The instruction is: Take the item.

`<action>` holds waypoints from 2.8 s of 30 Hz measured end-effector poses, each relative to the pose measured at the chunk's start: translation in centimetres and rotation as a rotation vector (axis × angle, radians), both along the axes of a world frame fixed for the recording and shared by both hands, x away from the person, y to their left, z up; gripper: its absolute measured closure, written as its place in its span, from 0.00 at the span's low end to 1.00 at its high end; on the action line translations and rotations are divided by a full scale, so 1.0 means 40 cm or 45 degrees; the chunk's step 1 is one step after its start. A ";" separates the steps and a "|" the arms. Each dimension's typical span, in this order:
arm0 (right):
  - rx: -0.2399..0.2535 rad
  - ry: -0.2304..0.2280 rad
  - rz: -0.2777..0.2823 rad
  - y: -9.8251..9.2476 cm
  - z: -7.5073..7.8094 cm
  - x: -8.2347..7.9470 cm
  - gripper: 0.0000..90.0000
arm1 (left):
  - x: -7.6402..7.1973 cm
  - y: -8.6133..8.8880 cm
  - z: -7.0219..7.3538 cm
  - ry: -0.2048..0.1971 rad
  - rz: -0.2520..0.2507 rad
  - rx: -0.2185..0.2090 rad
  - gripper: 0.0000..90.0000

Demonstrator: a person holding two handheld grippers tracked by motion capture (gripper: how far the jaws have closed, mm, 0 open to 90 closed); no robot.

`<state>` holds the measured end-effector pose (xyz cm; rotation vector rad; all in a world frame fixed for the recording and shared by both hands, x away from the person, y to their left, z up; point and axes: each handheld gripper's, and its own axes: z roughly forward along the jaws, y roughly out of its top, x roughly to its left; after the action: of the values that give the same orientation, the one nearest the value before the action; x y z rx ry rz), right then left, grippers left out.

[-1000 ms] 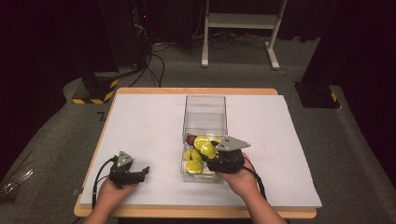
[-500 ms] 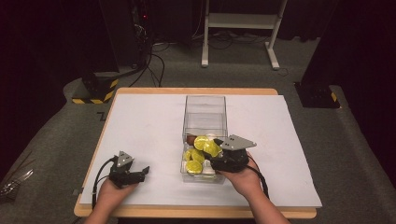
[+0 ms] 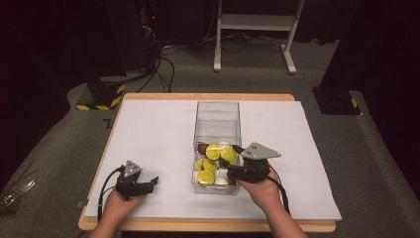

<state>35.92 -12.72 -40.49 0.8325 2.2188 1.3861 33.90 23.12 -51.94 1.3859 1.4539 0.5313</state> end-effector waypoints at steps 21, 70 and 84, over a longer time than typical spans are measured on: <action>0.100 -0.057 -0.085 -0.051 0.015 0.012 0.43 | 0.000 0.000 0.000 -0.006 0.007 0.006 0.24; 0.108 -0.059 -0.437 -0.293 -0.058 0.043 0.43 | -0.008 0.025 0.003 0.061 -0.100 0.156 0.25; 0.026 0.009 -0.542 -0.324 -0.131 0.097 0.43 | -0.001 0.003 0.000 0.001 -0.015 0.016 0.25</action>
<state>39.80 -25.69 -45.74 1.2316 1.8858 1.1977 33.88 23.22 -51.94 1.4036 1.4448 0.5334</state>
